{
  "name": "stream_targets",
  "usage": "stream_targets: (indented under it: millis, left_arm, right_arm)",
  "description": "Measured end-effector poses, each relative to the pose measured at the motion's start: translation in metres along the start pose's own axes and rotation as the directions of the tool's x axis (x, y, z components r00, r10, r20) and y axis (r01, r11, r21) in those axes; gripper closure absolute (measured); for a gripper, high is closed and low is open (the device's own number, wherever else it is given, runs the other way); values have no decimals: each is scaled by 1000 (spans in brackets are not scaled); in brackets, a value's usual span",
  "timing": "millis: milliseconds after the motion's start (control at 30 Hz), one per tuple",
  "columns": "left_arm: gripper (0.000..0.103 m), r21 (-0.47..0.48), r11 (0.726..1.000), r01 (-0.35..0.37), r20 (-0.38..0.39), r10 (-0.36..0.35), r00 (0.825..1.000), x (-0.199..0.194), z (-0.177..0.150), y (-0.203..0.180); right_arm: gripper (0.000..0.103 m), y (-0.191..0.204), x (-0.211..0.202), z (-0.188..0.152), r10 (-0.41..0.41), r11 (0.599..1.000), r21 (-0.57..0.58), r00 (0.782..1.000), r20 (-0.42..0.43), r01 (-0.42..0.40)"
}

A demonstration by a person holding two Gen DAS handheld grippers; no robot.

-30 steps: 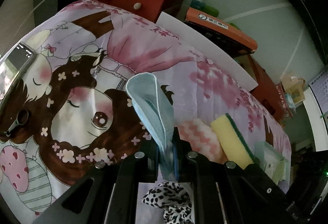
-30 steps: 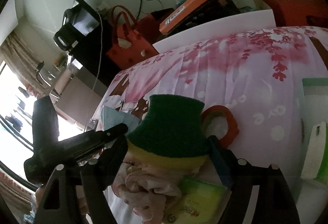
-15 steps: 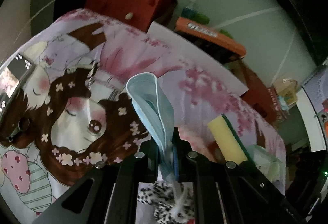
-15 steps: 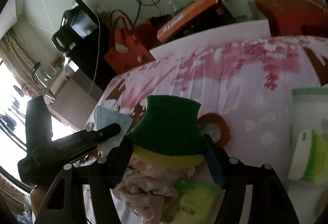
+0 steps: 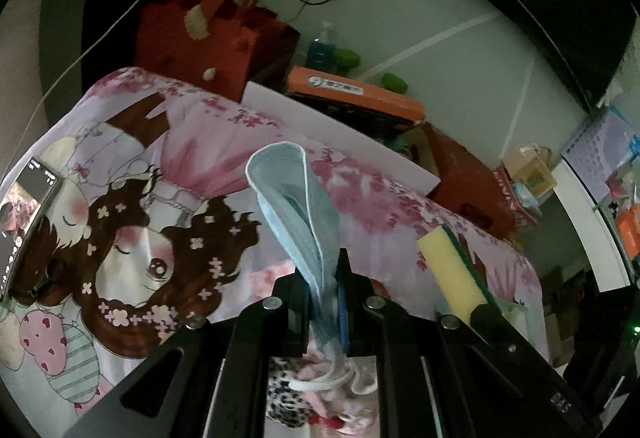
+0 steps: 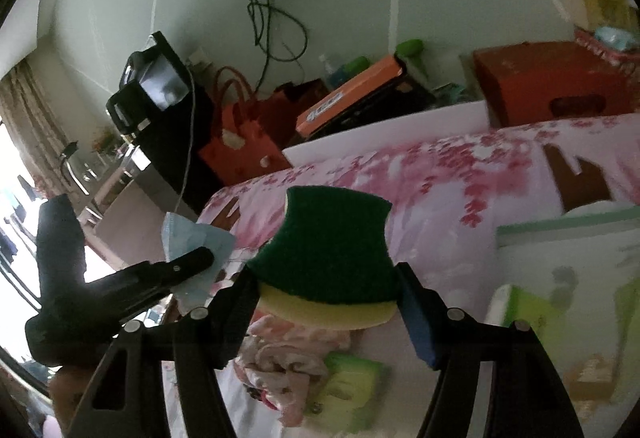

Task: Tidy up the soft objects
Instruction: 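Lift the mask and sponge and carry both over the teal tray, then open the left gripper to drop the mask while the right gripper releases the sponge into the tray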

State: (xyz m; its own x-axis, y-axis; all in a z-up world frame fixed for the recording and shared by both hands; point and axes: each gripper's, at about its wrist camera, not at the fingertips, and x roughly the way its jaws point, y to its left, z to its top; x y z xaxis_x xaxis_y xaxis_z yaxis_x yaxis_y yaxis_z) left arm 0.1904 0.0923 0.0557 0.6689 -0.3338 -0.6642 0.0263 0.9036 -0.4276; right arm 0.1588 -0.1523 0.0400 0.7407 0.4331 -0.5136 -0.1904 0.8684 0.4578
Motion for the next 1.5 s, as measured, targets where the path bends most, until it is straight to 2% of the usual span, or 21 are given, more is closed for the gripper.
stream_targets:
  millis: [200,333,433,533,600,667,767,900,1033,1167,1333,1500]
  left_arm:
    - [92,64,997,35,-13,-34,999,-1,-4,-33]
    - [92,105,992,71,-42,-67,997,5,-10,-56]
    - [92,134,986,100,-70,-91,993,12,-16,-74]
    - [92,174,975,137,-94,-122,988,17,-23,-96]
    - [92,200,967,161,-112,-140,984,21,-28,-110]
    - [92,224,957,186,-131,-160,978,25,-35,-124]
    - [92,252,939,235,-163,-198,967,30,-45,-145]
    - [92,302,906,298,-211,-242,947,37,-61,-175]
    - [92,338,864,373,-270,-291,918,49,-81,-205]
    - [92,353,847,396,-312,-293,904,62,-97,-219]
    - [92,376,839,393,-347,-265,899,77,-114,-227]
    - [92,365,852,376,-363,-242,900,87,-117,-223]
  right_arm:
    - [33,-19,-19,4,-95,995,23,995,22,95]
    - [33,-39,-33,8,-190,981,41,981,37,188]
    - [33,-63,-50,10,-285,957,68,958,47,281]
    - [33,-85,-67,11,-342,937,104,938,53,335]
    - [33,-102,-80,12,-399,912,131,915,58,390]
    - [33,-117,-93,13,-431,894,161,900,61,417]
    - [33,-136,-112,11,-467,872,201,882,63,447]
    - [33,-155,-134,9,-542,826,221,838,59,518]
    - [33,-171,-147,8,-562,808,253,825,57,532]
    - [33,-178,-148,4,-585,790,245,810,30,562]
    - [32,-181,-135,1,-565,802,226,825,-10,553]
    - [31,-180,-126,-1,-588,789,191,808,-39,584]
